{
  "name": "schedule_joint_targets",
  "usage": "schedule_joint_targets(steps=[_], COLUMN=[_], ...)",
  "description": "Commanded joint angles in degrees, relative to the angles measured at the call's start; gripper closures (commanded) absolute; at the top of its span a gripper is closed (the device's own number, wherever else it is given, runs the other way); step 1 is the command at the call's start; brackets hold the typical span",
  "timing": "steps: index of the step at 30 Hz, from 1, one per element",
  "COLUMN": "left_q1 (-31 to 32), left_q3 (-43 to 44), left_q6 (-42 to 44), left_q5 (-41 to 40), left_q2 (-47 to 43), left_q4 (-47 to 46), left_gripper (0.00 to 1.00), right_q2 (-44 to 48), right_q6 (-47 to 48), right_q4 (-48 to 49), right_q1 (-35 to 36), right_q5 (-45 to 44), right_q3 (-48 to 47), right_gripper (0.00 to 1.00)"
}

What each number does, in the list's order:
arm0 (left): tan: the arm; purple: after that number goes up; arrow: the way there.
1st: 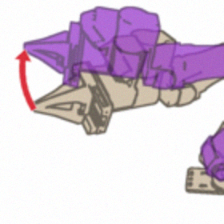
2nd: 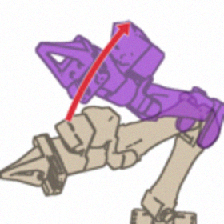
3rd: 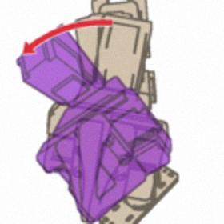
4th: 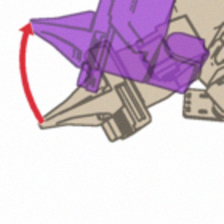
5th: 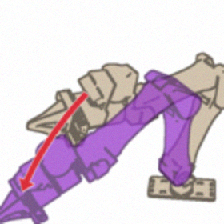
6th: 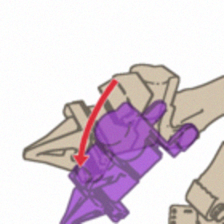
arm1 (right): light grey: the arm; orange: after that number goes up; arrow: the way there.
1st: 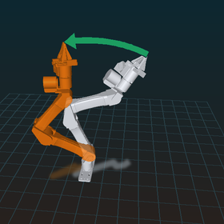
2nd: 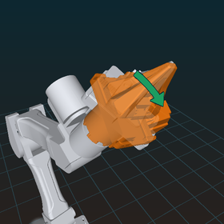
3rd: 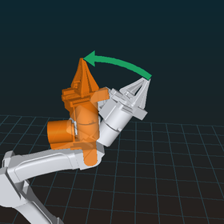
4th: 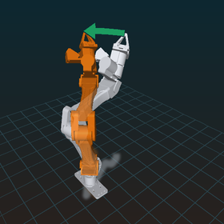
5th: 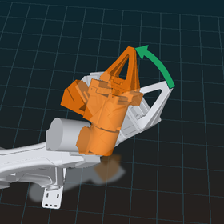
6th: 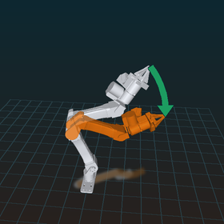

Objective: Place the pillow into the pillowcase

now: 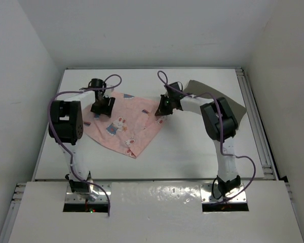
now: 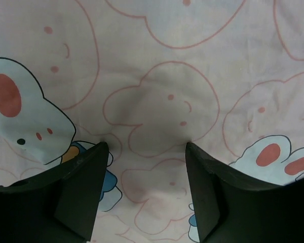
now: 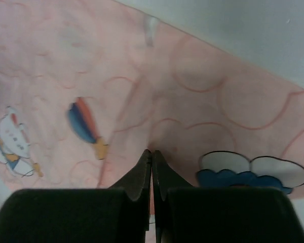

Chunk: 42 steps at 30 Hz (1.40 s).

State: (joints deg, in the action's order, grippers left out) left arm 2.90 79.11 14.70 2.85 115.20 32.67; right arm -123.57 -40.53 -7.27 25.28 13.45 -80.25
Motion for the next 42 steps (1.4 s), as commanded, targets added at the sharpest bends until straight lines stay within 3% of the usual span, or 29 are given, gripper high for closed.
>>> schedule_joint_targets(steps=[1, 7, 11, 14, 15, 18, 22, 23, 24, 27, 32, 39, 42], left_q1=[-2.9, -9.0, -10.6, -5.2, -0.8, 6.3, 12.9, 15.0, 15.0, 19.1, 20.8, 22.5, 22.6], left_q3=[-3.6, -4.8, -2.9, -2.9, -2.2, 1.6, 7.2, 8.9, 8.9, 11.6, 12.6, 10.9, 9.8], left_q6=[-0.7, -2.4, -3.5, -1.1, -0.6, 0.2, -0.3, -0.1, -0.1, 0.1, -0.8, -1.1, -1.0], left_q5=[-2.5, -8.5, -5.1, -1.6, -1.0, 3.2, 6.9, 5.9, 5.8, 2.6, -4.6, -7.2, -9.4], left_q2=[-2.9, -5.9, -10.1, -16.0, -17.1, -16.9, -10.4, -7.6, -6.2, -1.7, 1.7, 3.2, 3.4], left_q4=[-2.9, -3.4, -1.7, -2.9, -3.0, -1.5, 3.8, 4.2, 4.6, 6.1, 5.2, 3.0, 2.2], left_gripper=[0.4, 0.4, 0.41, 0.42, 0.41, 0.41, 0.4, 0.38, 0.38, 0.34, 0.31, 0.44, 0.61], right_q2=[-3.9, -8.3, -8.6, -6.7, -5.9, -1.6, 4.7, 6.0, 6.1, 6.6, 4.8, 0.9, 0.1], right_q6=[-4.5, -2.8, 0.7, 6.2, 8.2, 8.3, 5.4, 4.4, 3.9, 0.9, -6.6, -10.6, -12.3], right_q4=[-0.3, -0.9, -4.2, -6.2, -6.9, -6.8, -2.6, -1.8, -1.9, -2.4, 2.4, 4.0, 4.9], right_q1=[1.4, 4.4, 4.5, 5.1, 5.4, 5.2, 3.5, 3.3, 2.9, 2.0, -0.5, -0.3, -0.1], right_q5=[2.6, 2.0, 1.6, 0.7, -0.9, -1.8, -2.6, -2.6, -2.5, -4.3, -1.8, -1.0, -1.6], right_q3=[-6.1, -16.8, -22.1, -21.4, -21.0, -16.6, -5.6, -4.3, -3.3, -0.8, 2.6, -0.5, -0.7], right_gripper=[1.0, 1.0, 1.0, 1.0, 1.0, 0.95, 0.73, 0.58, 0.49, 0.31, 0.29, 0.29, 0.28])
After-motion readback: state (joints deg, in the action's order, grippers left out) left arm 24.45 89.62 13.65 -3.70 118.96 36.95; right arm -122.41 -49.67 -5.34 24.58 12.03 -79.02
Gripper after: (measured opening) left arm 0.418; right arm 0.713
